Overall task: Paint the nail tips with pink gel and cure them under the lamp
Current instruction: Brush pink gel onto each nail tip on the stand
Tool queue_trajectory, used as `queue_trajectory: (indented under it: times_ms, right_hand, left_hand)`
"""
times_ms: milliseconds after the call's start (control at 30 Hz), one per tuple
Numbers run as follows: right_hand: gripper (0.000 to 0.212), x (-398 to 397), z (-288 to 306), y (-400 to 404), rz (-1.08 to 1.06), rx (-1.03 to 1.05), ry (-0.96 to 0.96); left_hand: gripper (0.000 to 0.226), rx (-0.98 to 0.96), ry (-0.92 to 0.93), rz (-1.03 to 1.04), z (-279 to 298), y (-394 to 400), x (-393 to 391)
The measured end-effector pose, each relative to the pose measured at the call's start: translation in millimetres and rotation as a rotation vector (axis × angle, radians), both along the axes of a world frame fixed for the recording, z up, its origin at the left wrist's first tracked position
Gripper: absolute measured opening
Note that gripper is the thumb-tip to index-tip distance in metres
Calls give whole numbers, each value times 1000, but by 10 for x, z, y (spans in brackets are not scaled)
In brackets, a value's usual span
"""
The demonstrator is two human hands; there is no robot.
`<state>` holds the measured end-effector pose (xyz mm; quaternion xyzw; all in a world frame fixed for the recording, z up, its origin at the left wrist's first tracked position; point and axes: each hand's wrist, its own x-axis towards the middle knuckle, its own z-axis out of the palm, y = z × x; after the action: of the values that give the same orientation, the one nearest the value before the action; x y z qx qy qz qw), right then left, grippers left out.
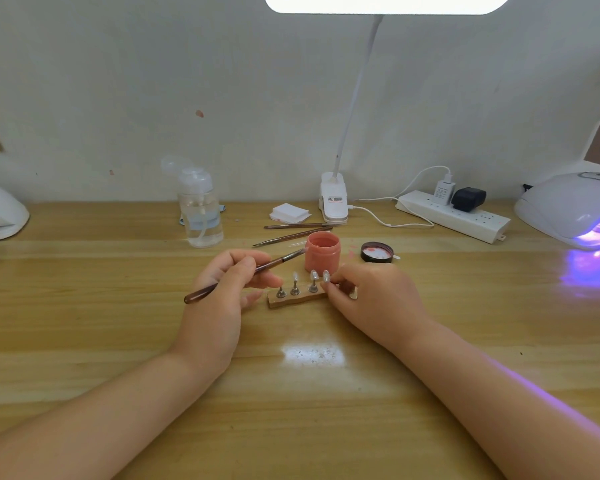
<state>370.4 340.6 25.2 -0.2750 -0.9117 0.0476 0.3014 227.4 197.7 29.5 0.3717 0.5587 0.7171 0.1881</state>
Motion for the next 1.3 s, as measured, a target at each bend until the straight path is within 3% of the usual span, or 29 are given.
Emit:
queue_trajectory:
  times_ms: [100, 267, 433, 633, 1300]
  right_hand:
    - [21, 3, -7, 18, 29, -5, 35]
    - [2, 14, -9, 34, 138, -110, 287]
    - [9, -17, 1, 16, 205, -196, 497]
    - [9, -31, -7, 16, 234, -232, 561]
    - [6, -38, 17, -11, 239, -239, 554]
  left_hand:
    - [22, 4, 136, 16, -6, -12, 19]
    - [22, -39, 361, -10, 4, -64, 80]
    - [18, -25, 538, -8, 31, -90, 134]
    - [24, -36, 662, -4, 36, -109, 140]
    - [23, 14, 677, 33, 31, -121, 140]
